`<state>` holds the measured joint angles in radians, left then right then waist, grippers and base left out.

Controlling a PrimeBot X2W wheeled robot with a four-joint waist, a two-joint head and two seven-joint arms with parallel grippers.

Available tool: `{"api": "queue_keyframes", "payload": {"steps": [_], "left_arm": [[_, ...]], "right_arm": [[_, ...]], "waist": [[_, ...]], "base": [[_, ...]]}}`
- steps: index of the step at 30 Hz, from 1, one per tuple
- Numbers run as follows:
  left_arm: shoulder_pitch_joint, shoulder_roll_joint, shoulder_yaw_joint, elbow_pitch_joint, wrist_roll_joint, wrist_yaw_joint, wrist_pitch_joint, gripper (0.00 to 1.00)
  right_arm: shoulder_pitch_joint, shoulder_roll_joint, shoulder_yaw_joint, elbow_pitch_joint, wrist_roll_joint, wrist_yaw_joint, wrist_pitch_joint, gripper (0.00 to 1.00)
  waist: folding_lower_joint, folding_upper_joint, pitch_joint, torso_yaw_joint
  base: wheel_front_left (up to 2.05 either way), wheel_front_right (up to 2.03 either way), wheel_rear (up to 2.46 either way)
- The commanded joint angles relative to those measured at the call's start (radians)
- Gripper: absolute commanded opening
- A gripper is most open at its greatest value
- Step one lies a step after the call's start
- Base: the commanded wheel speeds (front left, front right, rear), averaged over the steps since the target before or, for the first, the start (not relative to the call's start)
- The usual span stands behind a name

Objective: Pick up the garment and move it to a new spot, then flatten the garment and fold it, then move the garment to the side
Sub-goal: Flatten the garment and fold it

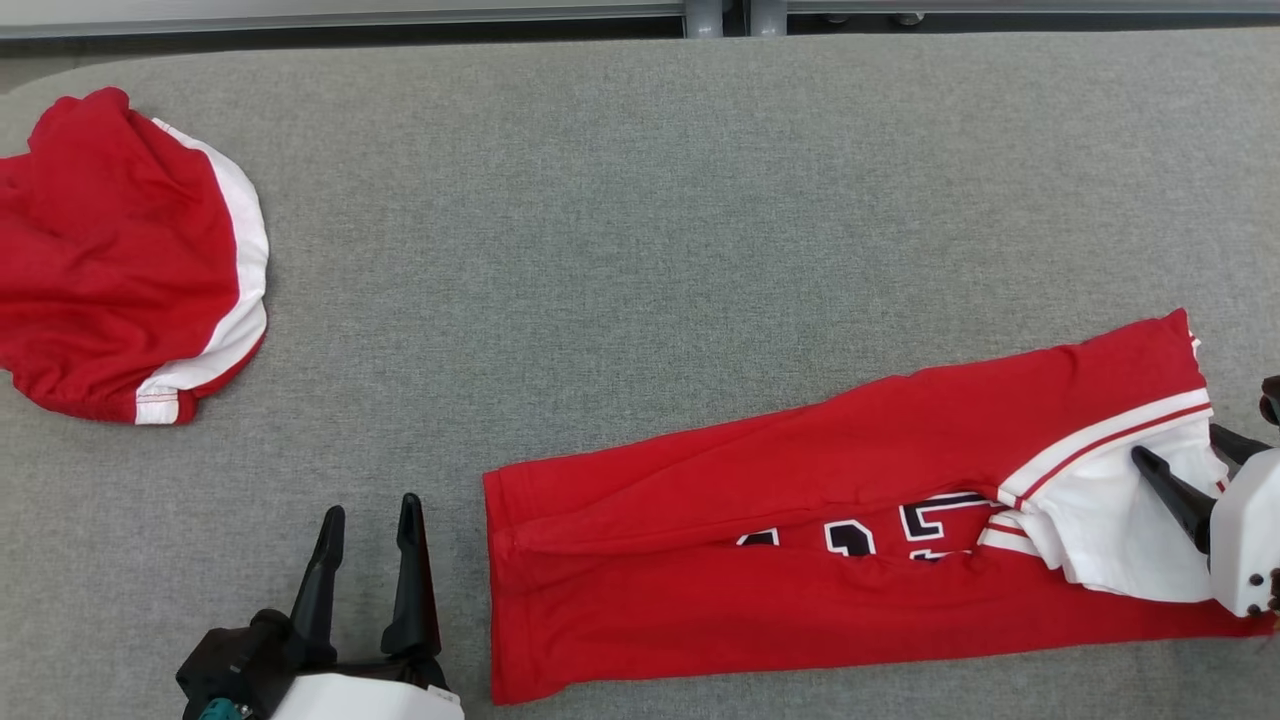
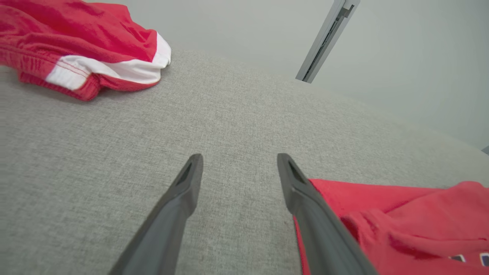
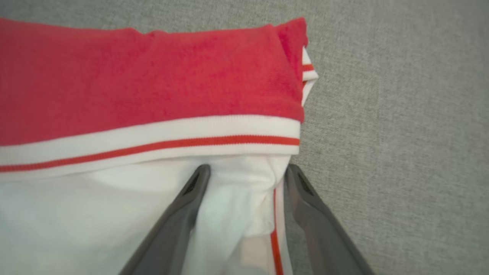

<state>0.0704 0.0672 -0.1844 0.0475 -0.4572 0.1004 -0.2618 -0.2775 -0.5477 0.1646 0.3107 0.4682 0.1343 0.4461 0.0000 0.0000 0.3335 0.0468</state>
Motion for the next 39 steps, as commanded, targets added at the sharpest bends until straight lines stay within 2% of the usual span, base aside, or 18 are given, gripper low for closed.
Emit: {"api": "queue_keyframes", "payload": {"steps": [1,4,7,8,9,11,14,19,25,29,32,34,39], "left_arm": [[-0.003,-0.001,0.008,0.003,0.011,-0.007,-0.004,1.00],[0.003,-0.007,0.021,0.011,0.019,-0.022,-0.004,1.00],[0.005,-0.013,0.030,0.014,0.024,-0.031,-0.004,1.00],[0.006,-0.014,0.032,0.015,0.026,-0.034,-0.004,1.00],[0.007,-0.014,0.033,0.017,0.026,-0.037,-0.004,1.00],[0.010,-0.014,0.038,0.019,0.027,-0.038,-0.004,1.00],[0.012,-0.015,0.041,0.020,0.019,-0.039,-0.004,1.00],[0.014,-0.015,0.045,0.033,0.010,-0.052,-0.003,1.00],[0.037,-0.015,0.064,0.038,0.000,-0.055,-0.003,1.00],[0.045,-0.015,0.061,0.042,-0.005,-0.056,-0.003,1.00],[0.045,-0.015,0.057,0.044,-0.024,-0.050,-0.003,1.00],[0.044,-0.015,0.047,0.048,-0.033,-0.050,-0.003,1.00],[0.034,-0.015,0.015,0.068,-0.050,-0.045,-0.003,1.00]], "right_arm": [[0.023,-0.004,0.003,0.036,0.007,-0.006,0.025,1.00],[0.054,0.009,0.015,0.050,0.050,-0.006,0.053,1.00],[0.074,0.040,0.072,0.044,0.131,-0.004,0.079,1.00],[0.075,0.056,0.097,0.029,0.191,-0.003,0.082,0.18],[0.080,0.059,0.137,0.008,0.246,0.003,0.109,0.00],[0.064,0.018,0.172,-0.021,0.288,0.002,0.089,0.00],[0.037,-0.065,0.164,-0.012,0.339,-0.002,0.052,0.00],[0.033,-0.225,0.056,0.081,0.417,-0.006,0.042,0.00],[0.073,-0.354,-0.078,0.154,0.483,-0.004,0.060,0.00],[0.103,-0.378,-0.111,0.090,0.540,-0.004,0.085,0.00],[0.147,-0.390,-0.122,-0.043,0.592,-0.004,0.105,0.00],[0.185,-0.401,-0.097,-0.151,0.584,-0.004,0.125,0.00],[0.205,-0.324,0.014,-0.404,0.576,-0.004,0.170,0.00]], "waist": [[0.0000,0.0000,-0.003,0.003],[0.0000,0.0000,-0.007,0.011],[0.0000,0.0000,-0.010,0.014],[0.0000,0.0000,-0.012,0.014],[0.0000,0.0000,-0.014,0.013],[0.0000,0.0000,-0.017,0.009],[0.0000,0.0000,-0.028,0.003],[0.0000,0.0000,-0.051,0.011],[0.0000,0.0000,-0.076,0.008],[0.0000,0.0000,-0.093,0.002],[0.0000,0.0000,-0.114,-0.006],[0.0000,0.0000,-0.123,-0.015],[0.0000,0.0000,-0.136,-0.041]], "base": [[0.00,0.00,0.00],[0.00,0.00,0.00],[0.00,0.00,0.00],[0.00,0.00,0.00],[0.00,0.00,0.00],[0.00,0.00,0.00],[0.00,0.00,0.00],[0.00,0.00,0.00],[0.00,0.00,0.00],[0.00,0.00,0.00],[0.00,0.00,0.00],[0.00,0.00,0.00],[0.00,0.00,0.00]]}}
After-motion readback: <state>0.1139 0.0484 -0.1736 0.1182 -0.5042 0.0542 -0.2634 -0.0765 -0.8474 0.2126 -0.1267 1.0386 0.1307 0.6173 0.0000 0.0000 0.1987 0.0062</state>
